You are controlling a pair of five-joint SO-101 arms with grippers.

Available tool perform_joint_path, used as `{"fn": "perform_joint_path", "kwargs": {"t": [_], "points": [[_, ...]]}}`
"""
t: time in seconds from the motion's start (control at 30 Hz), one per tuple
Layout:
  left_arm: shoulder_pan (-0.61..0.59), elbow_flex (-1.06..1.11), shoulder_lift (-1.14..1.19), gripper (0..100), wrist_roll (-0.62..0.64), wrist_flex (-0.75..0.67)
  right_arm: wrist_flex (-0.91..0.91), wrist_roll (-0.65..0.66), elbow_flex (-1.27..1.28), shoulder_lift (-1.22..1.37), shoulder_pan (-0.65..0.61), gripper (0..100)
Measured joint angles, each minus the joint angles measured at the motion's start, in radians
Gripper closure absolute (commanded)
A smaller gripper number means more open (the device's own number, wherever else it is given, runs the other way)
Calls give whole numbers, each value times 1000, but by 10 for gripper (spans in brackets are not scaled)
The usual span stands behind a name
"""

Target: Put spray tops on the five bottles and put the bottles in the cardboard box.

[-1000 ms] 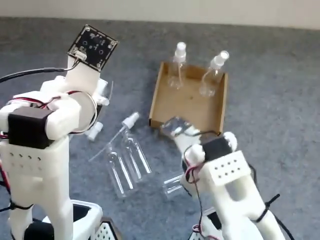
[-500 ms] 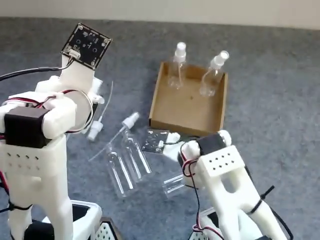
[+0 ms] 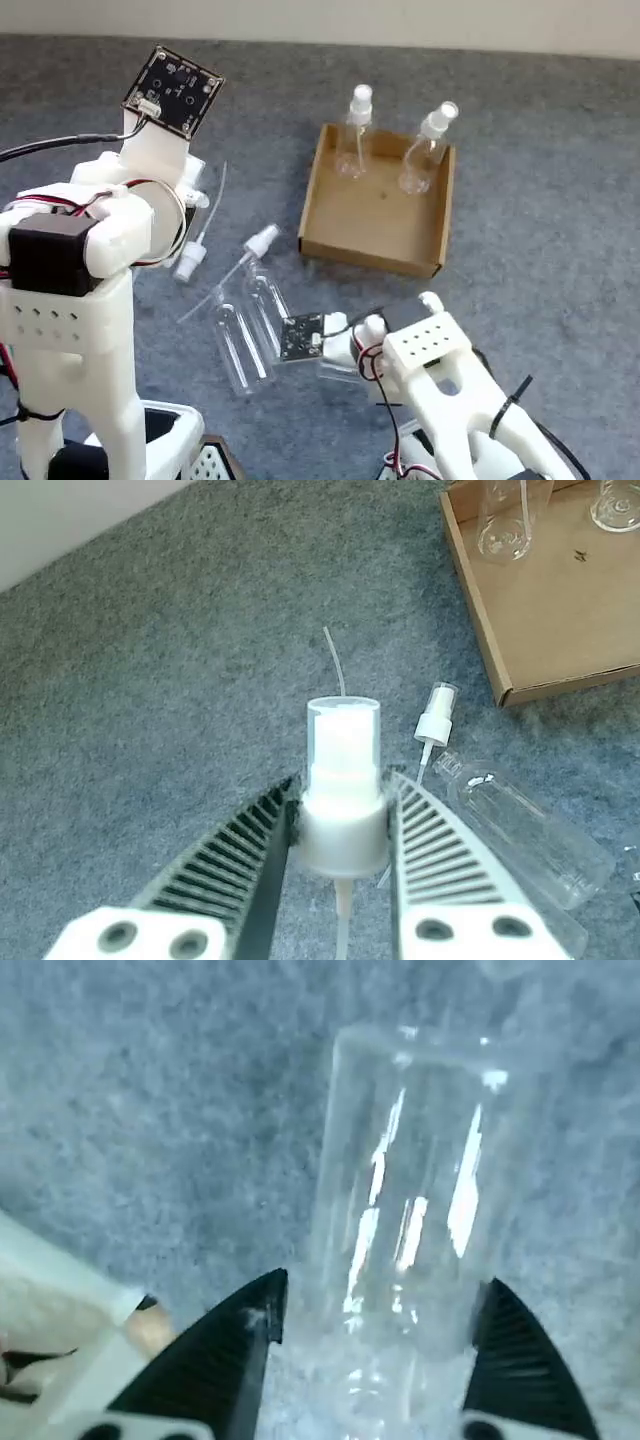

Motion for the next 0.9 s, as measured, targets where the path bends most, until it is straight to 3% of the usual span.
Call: {"fn": "perform_joint_path", "kwargs": {"t": [0.17,0.33,0.5,0.67,0.9], "points": [[0,0,0,954,0,0,-38,-2,38,0,0,987],[0,0,0,954,0,-2,-29,-135,20,0,0,995],[0,0,0,954,0,-2,158,-235,-203,-51,87,995],[0,0,0,954,0,-2,324,-249,-505,-84,376,995],[0,0,0,954,0,-2,226,-226,-692,149,921,995]]}}
